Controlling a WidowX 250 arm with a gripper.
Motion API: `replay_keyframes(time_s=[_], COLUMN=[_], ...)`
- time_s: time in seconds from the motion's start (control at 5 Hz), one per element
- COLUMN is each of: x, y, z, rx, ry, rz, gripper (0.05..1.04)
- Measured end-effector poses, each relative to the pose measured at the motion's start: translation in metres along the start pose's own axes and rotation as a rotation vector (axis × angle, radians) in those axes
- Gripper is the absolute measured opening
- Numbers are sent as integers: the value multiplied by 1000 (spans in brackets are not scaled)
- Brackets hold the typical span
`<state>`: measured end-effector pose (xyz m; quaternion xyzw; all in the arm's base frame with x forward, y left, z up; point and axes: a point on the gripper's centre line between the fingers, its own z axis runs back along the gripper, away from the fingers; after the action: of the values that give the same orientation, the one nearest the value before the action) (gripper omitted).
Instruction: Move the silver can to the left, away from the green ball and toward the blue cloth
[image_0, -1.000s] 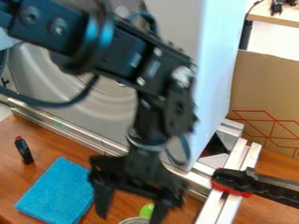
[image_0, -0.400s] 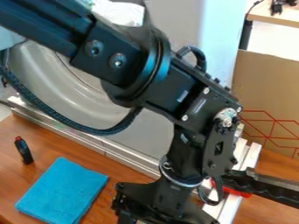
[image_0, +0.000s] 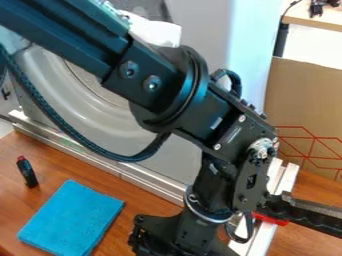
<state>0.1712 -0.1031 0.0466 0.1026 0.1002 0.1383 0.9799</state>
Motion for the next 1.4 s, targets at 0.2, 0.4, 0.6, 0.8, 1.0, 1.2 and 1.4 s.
replay_keyframes(time_s=[0.2, 0.4, 0.6, 0.8, 1.0, 1.2, 1.4], x=[8, 16, 24, 30, 36, 42, 46], y=[7, 17, 27, 40, 59, 73, 80], z=[-6, -9, -10, -12, -8, -5, -2], rx=[2, 10, 13, 37, 60, 56, 52], ry=[16, 26, 29, 31, 23, 12, -2], rz=[46, 82, 126, 155, 206, 250, 267], gripper=[998, 998, 998, 998, 998, 998, 998])
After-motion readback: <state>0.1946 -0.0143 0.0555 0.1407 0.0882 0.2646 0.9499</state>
